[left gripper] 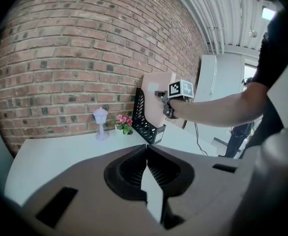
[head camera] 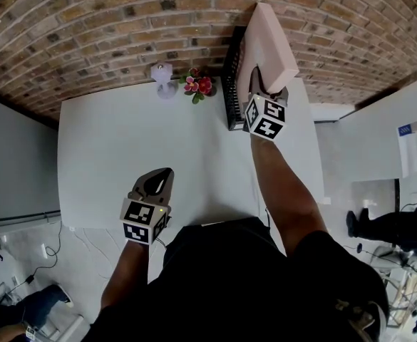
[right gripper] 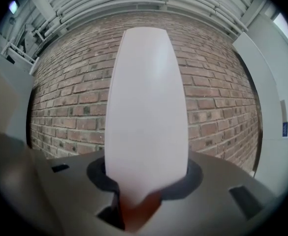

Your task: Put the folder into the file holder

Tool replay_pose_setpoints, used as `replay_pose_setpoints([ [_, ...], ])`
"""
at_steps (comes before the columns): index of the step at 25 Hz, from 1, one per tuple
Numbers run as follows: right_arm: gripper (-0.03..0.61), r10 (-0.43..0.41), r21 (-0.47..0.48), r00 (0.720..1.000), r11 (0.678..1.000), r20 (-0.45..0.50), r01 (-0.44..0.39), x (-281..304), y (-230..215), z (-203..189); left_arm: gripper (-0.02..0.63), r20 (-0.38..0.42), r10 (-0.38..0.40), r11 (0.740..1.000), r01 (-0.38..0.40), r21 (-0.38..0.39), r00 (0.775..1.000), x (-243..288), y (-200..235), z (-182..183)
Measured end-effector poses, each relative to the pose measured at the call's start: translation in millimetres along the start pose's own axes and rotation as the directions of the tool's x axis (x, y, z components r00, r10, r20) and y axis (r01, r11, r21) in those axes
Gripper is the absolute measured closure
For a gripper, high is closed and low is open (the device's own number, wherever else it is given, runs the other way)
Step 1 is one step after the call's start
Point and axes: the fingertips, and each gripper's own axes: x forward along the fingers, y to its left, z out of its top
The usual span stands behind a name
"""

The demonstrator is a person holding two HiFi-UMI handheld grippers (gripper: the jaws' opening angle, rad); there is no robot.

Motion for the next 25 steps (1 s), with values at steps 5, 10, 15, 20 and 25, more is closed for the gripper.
replay_pose_setpoints([
  [5, 0.399, 0.011, -0.025, 0.998, 1.000, -0.056, -0.013, 2, 3, -27, 0.609, -0.010, 0.009, 1.000, -0.009, -0.013, 1.000, 0, 0, -4],
  [10, 0.388, 0.027, -0.052, 0.991, 0.998, -0.129, -0.034, 3, 7, -56, 0.609, -0.024, 0.013, 1.000, -0.013, -0.024, 1.000, 1, -4, -10],
  [15, 0.380, 0.035, -0.057, 0.982, 0.997, -0.184, -0.046, 4, 6, -76, 0.609, -0.031, 0.020, 0.999, -0.021, -0.028, 0.999, 0, -7, -12],
  [20, 0.364, 0.042, -0.067, 0.967, 0.996, -0.250, -0.061, 4, 6, -97, 0.609, -0.032, 0.030, 0.999, -0.031, -0.028, 0.999, 0, -8, -12],
  [25, 0.350, 0.058, -0.087, 0.946, 0.992, -0.320, -0.091, 1, 7, -112, 0.609, -0.038, 0.039, 0.999, -0.040, -0.025, 0.999, -2, -9, -14],
])
